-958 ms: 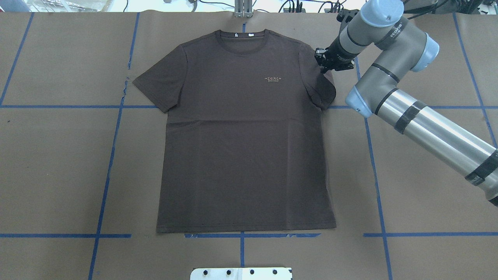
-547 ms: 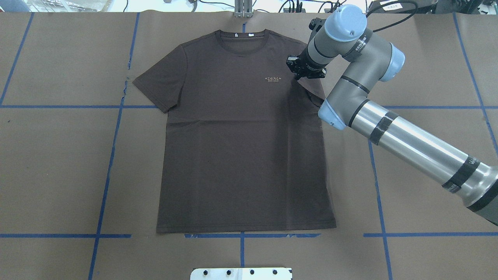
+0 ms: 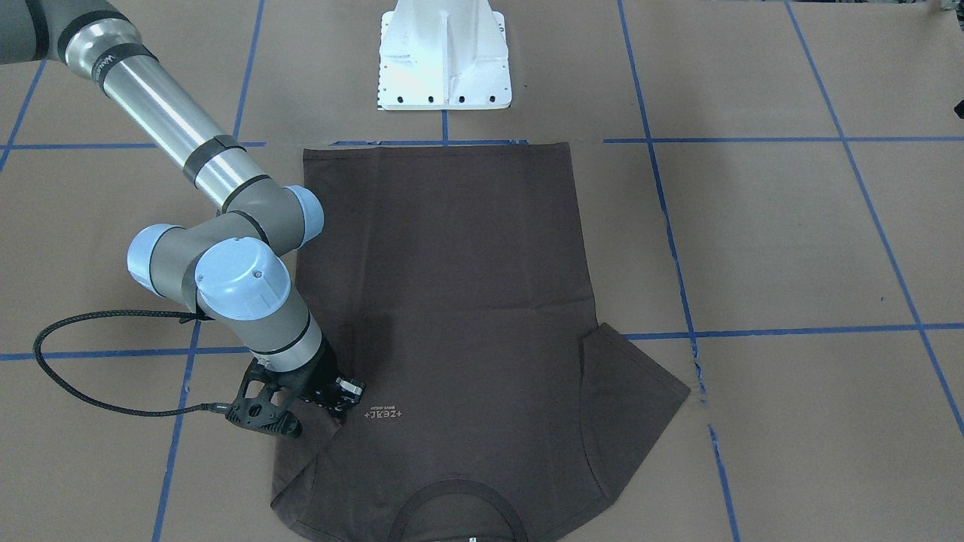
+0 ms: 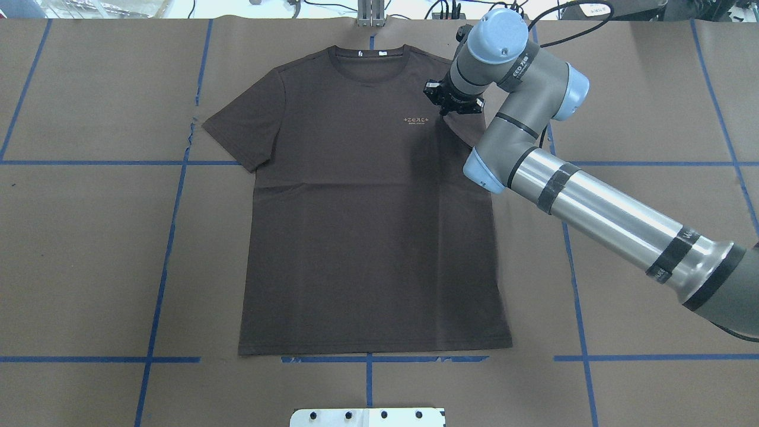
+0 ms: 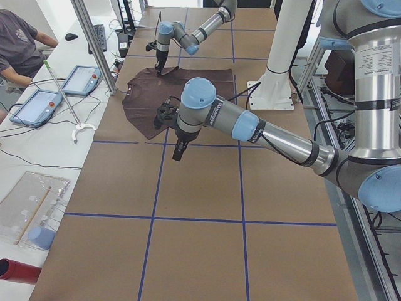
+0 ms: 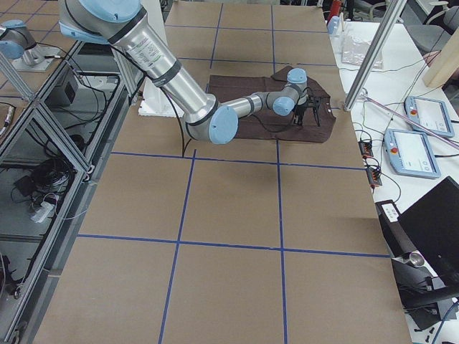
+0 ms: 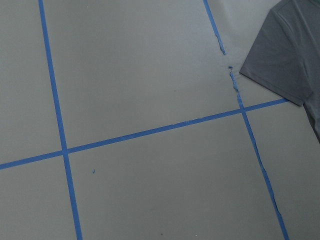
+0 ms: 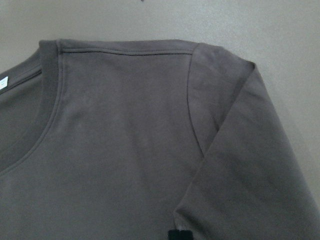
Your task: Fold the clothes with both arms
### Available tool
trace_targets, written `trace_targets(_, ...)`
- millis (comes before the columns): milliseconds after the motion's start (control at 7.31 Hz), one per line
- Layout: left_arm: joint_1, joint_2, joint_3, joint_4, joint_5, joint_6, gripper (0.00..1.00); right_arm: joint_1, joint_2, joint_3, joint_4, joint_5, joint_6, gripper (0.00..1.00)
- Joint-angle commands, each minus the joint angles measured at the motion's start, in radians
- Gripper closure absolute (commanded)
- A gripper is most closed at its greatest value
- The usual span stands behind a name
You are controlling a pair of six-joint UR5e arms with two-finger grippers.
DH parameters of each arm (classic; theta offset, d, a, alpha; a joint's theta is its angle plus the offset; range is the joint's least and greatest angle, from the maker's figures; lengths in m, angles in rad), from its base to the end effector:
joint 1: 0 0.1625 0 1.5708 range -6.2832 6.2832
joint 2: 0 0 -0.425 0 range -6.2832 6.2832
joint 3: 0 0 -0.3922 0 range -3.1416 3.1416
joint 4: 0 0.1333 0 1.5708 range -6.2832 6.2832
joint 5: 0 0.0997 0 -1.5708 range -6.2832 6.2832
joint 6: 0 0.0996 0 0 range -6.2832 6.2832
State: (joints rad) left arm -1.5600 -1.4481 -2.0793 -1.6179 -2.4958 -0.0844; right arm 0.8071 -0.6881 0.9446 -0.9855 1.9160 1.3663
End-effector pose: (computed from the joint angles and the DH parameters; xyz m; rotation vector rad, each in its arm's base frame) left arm -0.0491 -0.4276 0.4493 0.3573 0.9272 0.1327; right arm -0.5118 -0.6785 0.3210 0.1207 -0.8923 0.4165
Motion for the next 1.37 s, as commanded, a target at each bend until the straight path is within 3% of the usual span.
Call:
trace_targets(0,0.0,0.002,-0.001,0.001,-0.002,0.0,0.0,0.0,0.022,-0.026,0.001,-0.014,0.0,1.0)
trace_targets(547,0.001,0.009,-0.004,0.001,-0.008,0.0,0.0,0.0,0.068,-0.087,0.001,-0.066,0.0,1.0)
trace_targets(684,0.003,0.008,-0.002,0.0,-0.006,-0.002,0.0,-0.005,0.076,-0.087,0.002,-0.068,0.002,0.01)
trace_targets(958,0.044,-0.055,0.008,-0.007,-0.012,-0.07,0.0,0.012,0.065,-0.026,0.001,-0.031,0.002,0.0)
trace_targets(1095,0.148,-0.133,0.014,-0.008,-0.011,-0.225,0.0,0.038,0.017,0.09,-0.005,0.051,0.008,0.0)
trace_targets(1231,0.261,-0.221,0.072,-0.014,-0.014,-0.386,0.0,0.056,-0.139,0.288,-0.005,0.14,0.008,0.0)
